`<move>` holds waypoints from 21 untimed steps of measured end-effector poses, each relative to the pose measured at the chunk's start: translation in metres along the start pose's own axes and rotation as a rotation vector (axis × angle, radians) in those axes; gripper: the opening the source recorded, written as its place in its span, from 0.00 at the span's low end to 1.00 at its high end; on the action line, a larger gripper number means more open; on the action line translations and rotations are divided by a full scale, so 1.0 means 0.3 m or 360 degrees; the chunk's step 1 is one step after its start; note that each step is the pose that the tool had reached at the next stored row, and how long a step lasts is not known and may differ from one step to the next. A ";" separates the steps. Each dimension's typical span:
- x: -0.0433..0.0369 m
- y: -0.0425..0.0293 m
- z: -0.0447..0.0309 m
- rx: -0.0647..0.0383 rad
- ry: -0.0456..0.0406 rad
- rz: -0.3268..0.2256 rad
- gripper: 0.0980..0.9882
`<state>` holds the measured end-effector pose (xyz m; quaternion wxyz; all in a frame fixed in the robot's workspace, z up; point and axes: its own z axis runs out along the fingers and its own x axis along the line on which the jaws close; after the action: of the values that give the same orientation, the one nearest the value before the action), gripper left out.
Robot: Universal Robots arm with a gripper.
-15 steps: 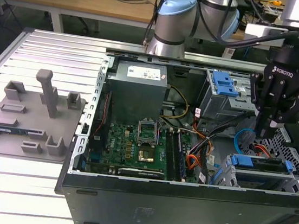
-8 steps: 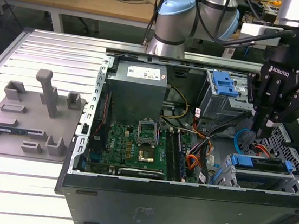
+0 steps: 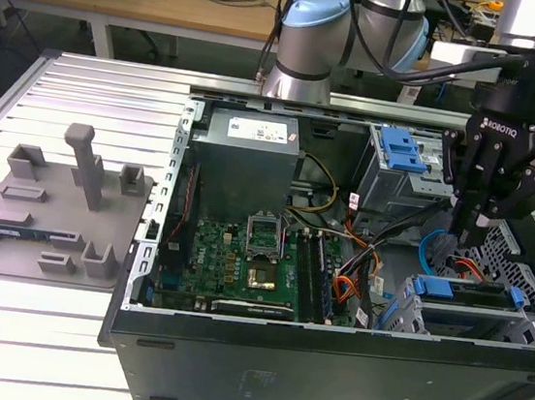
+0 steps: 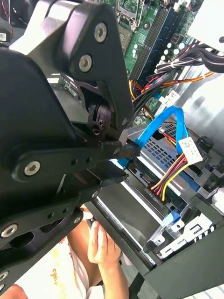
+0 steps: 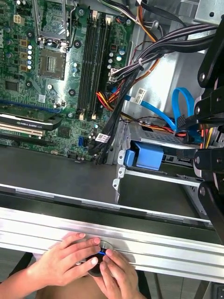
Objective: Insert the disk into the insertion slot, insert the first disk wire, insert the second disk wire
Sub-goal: 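Insert the second disk wire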
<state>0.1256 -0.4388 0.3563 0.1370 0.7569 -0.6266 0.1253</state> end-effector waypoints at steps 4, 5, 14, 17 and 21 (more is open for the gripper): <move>0.000 0.000 0.001 0.0000 0.0000 0.0000 0.07; 0.000 0.000 0.001 0.0000 0.0000 0.0000 0.07; 0.004 -0.021 0.001 -0.0009 -0.0002 0.0010 0.07; 0.003 -0.033 0.001 -0.0016 0.0010 0.0011 0.07; 0.002 -0.033 0.000 -0.0040 -0.0006 0.0080 0.07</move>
<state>0.1355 -0.4376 0.3559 0.1420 0.7395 -0.6471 0.1194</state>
